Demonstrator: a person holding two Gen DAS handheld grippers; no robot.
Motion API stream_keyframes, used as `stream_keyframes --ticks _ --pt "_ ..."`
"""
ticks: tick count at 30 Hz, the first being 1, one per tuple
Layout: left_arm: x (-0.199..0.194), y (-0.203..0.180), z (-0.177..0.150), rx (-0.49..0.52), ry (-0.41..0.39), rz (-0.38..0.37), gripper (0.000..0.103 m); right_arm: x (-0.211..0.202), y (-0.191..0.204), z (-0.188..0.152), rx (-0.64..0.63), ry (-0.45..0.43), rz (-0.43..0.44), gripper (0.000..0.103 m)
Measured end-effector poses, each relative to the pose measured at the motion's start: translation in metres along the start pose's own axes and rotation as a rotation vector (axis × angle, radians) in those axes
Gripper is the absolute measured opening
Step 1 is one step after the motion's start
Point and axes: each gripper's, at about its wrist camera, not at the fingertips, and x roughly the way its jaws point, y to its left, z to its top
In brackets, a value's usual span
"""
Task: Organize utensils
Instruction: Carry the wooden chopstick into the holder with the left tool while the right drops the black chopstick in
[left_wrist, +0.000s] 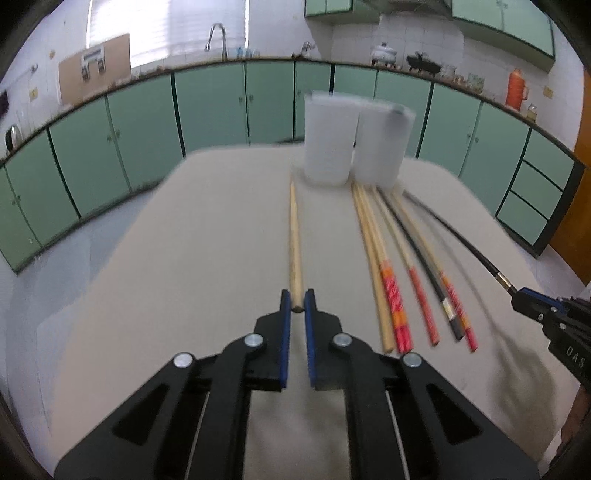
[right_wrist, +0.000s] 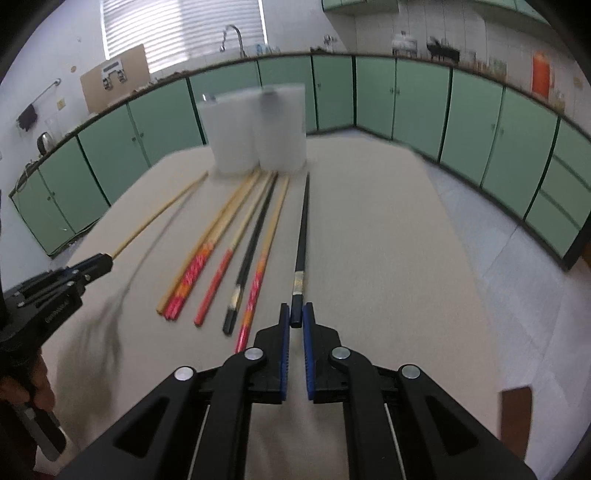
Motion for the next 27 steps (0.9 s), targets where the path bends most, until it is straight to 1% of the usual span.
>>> stream_keyframes --ticks 3,8,12,16,21,25,27 --pt "-0.018 -0.001 0.016 0.007 -0.057 -0.009 0.006 -0.017 -0.003 0.017 -0.015 -0.051 -0.002 0.007" --pt "-0.046 0.000 0.056 0.013 -0.165 -0.043 0.006 -0.038 -0.013 0.051 -0.021 -0.120 0.016 0.007" --pt "-0.055 -0.001 0.087 -0.001 -0.226 -0.077 0.006 -0.050 -0.020 0.079 -0.015 -0.157 0.034 0.006" --pt "-0.062 -0.006 0.119 0.003 -0.284 -0.110 0.006 -0.062 -0.017 0.109 -0.062 -0.199 0.036 0.006" --pt "-0.063 -0.010 0.151 0.002 -0.309 -0.153 0.006 -0.067 -0.018 0.145 -0.097 -0.187 0.095 0.006" --pt "-0.072 -0.011 0.177 0.005 -0.339 -0.192 0.006 -0.075 -0.017 0.169 -0.130 -0.185 0.140 0.006" --pt "-0.076 -0.012 0.188 0.009 -0.355 -0.206 0.006 -0.082 -0.017 0.185 -0.143 -0.189 0.175 0.006"
